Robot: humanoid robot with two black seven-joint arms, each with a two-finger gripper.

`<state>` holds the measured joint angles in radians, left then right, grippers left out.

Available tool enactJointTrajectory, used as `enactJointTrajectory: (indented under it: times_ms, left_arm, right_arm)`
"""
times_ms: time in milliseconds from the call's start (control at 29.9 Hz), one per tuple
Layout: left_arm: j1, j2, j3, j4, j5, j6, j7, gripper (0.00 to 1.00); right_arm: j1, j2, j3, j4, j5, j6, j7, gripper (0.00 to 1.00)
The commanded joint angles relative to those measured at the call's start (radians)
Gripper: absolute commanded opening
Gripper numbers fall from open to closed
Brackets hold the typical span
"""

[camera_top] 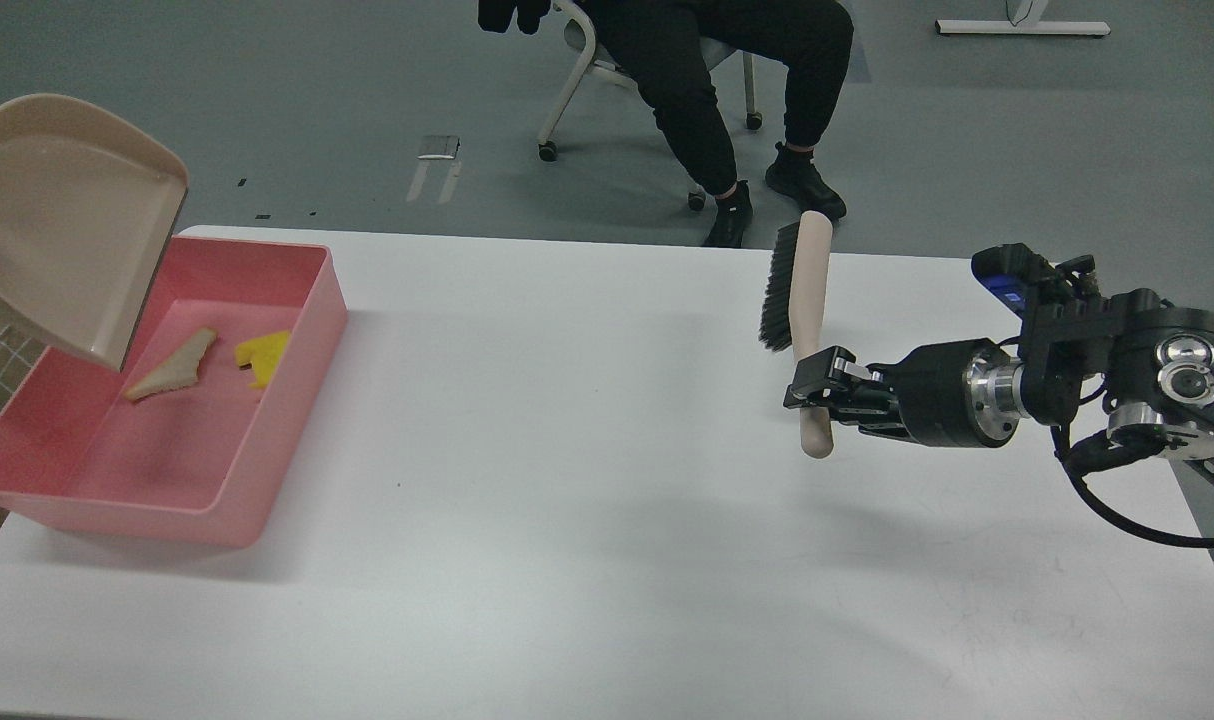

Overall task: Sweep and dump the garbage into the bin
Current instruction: 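Tilt the dustpan with the left gripper to dump contents into the bin, then lower the empty dustpan back onto the table with the left gripper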

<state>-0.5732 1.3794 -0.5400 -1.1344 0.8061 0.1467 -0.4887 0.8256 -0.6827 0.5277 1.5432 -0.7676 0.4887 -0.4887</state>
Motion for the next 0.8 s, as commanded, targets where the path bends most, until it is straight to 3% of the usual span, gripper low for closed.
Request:
enactJointTrajectory:
  times_ms: [0, 167, 501, 769]
  left_arm:
    - [-0.069, -0.006, -0.002, 0.001, -0.137, -0.139, 0.0, 0.0]
    - [-0.131, -0.071, -0.003, 0.002, -0.237, -0.219, 0.0, 0.0]
    - [-0.135, -0.227, -0.006, -0.015, -0.289, -0.205, 0.0, 0.0]
    - [-0.103, -0.339, 0.017, -0.136, -0.286, -0.075, 0.0, 0.0]
  right_arm:
    - [0.0, 0.0, -0.002, 0.0, 0.001, 0.0, 0.0, 0.0]
    - [0.0, -0.004, -0.002, -0.002, 0.001, 0.0, 0.0, 0.0]
    - [-0.002, -0.037, -0.005, -0.006, 0.002, 0.0, 0.0, 0.0]
    - [-0.011, -0.055, -0.008, -0.037, 0.002, 0.0, 0.0, 0.0]
